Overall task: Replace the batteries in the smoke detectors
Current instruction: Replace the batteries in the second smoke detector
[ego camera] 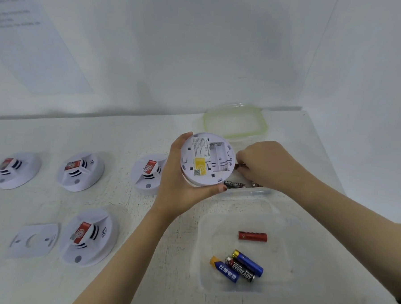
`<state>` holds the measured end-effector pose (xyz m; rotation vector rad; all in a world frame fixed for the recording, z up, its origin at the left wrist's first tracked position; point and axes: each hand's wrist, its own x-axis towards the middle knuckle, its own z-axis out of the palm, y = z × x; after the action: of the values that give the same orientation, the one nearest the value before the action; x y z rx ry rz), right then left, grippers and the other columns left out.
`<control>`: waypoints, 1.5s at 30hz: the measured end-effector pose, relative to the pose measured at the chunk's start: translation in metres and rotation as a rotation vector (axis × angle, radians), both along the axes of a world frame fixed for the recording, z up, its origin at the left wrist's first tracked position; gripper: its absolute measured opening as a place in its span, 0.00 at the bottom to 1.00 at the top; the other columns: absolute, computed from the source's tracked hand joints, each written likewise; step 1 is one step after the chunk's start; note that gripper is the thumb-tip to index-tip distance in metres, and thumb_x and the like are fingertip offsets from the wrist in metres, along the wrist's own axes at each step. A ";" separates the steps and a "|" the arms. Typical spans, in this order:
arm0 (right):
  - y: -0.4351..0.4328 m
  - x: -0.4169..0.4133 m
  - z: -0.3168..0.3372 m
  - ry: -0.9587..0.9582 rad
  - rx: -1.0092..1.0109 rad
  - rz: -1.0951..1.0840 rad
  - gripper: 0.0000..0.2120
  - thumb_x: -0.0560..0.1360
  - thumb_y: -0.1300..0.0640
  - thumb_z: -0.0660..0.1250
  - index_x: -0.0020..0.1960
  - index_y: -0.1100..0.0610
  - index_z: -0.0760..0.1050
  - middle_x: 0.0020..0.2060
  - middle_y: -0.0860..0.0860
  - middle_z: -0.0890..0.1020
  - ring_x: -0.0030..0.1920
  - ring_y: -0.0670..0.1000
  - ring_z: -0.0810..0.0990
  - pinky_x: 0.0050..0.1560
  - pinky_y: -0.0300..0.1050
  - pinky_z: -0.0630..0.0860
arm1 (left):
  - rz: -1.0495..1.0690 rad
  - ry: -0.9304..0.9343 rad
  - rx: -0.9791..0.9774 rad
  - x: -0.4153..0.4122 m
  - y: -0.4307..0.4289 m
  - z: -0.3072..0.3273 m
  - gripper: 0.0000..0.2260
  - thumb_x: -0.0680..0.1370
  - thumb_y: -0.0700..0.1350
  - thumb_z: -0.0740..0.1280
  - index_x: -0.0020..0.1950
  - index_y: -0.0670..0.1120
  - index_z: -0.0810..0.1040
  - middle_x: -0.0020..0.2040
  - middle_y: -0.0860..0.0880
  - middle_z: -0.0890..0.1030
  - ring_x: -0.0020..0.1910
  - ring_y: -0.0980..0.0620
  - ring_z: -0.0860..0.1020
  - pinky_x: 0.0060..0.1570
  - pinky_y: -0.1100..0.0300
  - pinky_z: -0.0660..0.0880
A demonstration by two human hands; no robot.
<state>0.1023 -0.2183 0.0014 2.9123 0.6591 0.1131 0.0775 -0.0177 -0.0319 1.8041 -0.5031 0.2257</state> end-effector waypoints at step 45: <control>-0.020 -0.018 0.031 0.141 1.229 0.023 0.13 0.76 0.60 0.66 0.58 0.49 0.78 0.52 0.42 0.81 0.49 0.41 0.80 0.46 0.38 0.78 | 0.035 -0.214 0.012 0.012 -0.009 0.020 0.42 0.60 0.48 0.79 0.68 0.46 0.60 0.63 0.67 0.67 0.65 0.59 0.70 0.62 0.64 0.71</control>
<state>0.0841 -0.2385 0.0328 4.1056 0.8491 0.4613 0.0900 -0.0264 -0.0116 1.8104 -0.6250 0.4440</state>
